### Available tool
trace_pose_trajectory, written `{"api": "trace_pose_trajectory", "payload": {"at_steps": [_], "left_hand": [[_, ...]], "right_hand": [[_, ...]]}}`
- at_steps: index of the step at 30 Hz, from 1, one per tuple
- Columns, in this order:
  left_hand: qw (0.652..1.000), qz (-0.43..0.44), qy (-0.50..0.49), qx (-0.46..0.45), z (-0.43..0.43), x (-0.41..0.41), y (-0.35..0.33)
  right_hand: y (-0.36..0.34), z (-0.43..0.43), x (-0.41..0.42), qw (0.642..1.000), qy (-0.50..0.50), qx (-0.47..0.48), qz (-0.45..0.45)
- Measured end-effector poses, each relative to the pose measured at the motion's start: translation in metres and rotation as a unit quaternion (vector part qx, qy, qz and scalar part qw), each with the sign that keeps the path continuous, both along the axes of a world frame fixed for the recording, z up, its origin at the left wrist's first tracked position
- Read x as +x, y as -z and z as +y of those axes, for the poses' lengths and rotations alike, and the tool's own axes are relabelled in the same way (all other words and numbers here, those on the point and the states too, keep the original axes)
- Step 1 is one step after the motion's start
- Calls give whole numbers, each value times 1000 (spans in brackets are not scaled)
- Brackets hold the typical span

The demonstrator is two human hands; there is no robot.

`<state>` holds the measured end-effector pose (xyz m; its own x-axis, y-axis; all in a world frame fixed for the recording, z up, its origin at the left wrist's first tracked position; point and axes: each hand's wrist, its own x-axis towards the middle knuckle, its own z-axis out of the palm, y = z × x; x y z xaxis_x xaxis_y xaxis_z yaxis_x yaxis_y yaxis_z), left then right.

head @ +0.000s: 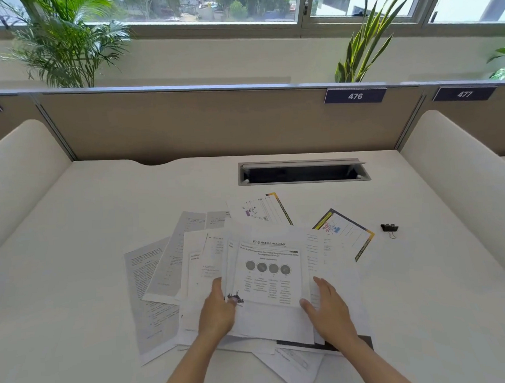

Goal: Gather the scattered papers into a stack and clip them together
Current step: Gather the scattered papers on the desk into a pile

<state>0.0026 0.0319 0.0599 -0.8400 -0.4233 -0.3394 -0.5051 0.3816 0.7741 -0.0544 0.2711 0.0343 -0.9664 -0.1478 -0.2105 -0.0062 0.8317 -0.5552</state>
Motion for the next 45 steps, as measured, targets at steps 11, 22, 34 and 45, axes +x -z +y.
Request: {"api": "trace_pose_trajectory", "payload": {"at_steps": [11, 22, 34, 45], "left_hand": [[981, -65, 40, -181, 1, -6, 11], [961, -178, -104, -183, -30, 10, 12], [992, -68, -90, -58, -41, 15, 13], [991, 31, -125, 47, -43, 16, 8]], "right_hand": [[-1, 1, 19, 993, -27, 112, -10], [14, 2, 30, 988, -36, 150, -30], [9, -4, 28, 986, -70, 151, -29], [11, -37, 29, 982, -156, 101, -17]]}}
